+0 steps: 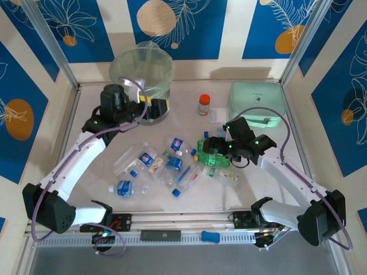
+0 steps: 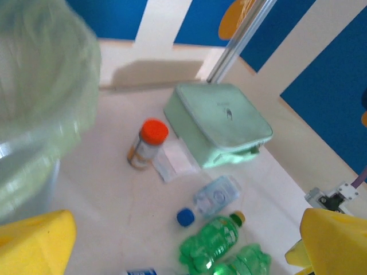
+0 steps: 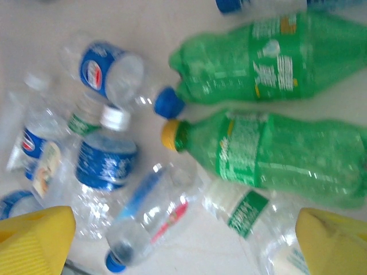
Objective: Put the plastic bottles in the bin
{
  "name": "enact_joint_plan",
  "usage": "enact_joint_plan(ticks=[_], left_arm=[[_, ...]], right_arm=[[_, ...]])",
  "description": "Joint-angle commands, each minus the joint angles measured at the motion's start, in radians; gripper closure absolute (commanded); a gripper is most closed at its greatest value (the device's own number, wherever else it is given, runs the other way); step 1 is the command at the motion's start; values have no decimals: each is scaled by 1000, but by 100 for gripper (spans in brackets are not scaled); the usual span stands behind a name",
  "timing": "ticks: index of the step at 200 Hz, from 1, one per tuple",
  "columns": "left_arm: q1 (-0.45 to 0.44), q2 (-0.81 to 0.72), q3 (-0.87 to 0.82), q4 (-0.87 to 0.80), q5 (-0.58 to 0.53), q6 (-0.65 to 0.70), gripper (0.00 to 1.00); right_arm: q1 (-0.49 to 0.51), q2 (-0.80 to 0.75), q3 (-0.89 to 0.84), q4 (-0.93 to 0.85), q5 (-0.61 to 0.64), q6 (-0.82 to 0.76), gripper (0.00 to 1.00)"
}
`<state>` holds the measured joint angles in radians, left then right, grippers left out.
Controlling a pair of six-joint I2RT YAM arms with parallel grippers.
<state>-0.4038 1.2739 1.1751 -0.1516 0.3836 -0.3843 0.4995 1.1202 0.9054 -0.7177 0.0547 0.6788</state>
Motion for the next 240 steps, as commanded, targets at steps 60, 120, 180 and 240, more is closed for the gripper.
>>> enact_joint_plan(ticks=[60,120,180,240], left_arm=[[-131,-73,-407,314,-2,-241,0],[-130,-140,-565,341,-193,-241,1],[-127,-238,-600,279,-330,-136,1],[-125,-285,-607,218,-385,-41,1]], right_arm=[[238,59,-2,-90,41,211,0],[413,212,-50,168,96,544,5],[399,377,-29,247,124,672,11],[340,459,-59,327,97,727,20]])
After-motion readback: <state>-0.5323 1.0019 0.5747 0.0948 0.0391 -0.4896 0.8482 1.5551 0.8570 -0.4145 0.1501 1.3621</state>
